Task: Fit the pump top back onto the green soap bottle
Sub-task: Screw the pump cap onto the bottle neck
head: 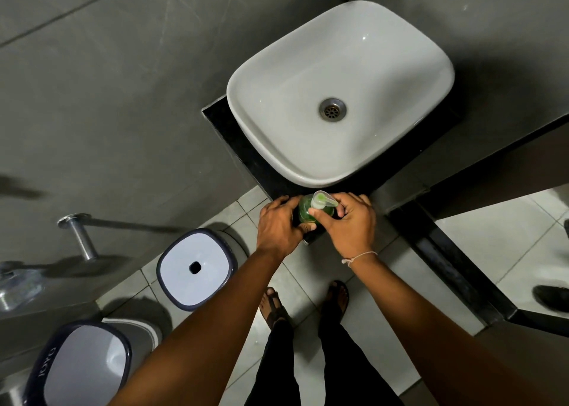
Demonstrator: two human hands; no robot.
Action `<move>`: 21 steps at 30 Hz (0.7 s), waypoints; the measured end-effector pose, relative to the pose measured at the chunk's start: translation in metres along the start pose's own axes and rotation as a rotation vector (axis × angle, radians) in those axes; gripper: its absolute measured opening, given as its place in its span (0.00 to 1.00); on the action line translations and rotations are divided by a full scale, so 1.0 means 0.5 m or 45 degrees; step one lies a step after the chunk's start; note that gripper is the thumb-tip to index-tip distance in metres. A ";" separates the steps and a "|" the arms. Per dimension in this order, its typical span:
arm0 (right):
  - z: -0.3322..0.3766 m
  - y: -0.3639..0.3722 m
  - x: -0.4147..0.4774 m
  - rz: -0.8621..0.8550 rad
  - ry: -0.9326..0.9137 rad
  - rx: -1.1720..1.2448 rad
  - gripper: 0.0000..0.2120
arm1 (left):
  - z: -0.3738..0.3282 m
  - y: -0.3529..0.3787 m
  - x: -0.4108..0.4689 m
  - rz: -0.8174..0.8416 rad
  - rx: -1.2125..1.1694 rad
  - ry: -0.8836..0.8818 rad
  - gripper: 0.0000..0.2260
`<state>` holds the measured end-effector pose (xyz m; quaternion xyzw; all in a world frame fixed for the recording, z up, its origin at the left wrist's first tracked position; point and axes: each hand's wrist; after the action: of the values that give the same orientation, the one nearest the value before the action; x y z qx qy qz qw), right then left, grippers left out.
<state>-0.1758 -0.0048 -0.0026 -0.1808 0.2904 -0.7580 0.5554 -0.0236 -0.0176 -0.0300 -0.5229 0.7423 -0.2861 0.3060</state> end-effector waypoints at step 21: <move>-0.008 -0.015 0.011 0.191 -0.178 -0.073 0.18 | -0.002 -0.003 0.002 0.029 0.007 -0.021 0.32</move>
<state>-0.1851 -0.0073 -0.0011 -0.2269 0.2850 -0.6912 0.6242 -0.0236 -0.0190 -0.0283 -0.5158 0.7449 -0.2803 0.3170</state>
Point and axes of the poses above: each hand's wrist, its own x-axis towards the middle knuckle, its own y-axis out of the palm, z = x × y, and after that the axes turned 9 degrees about y, right-handed
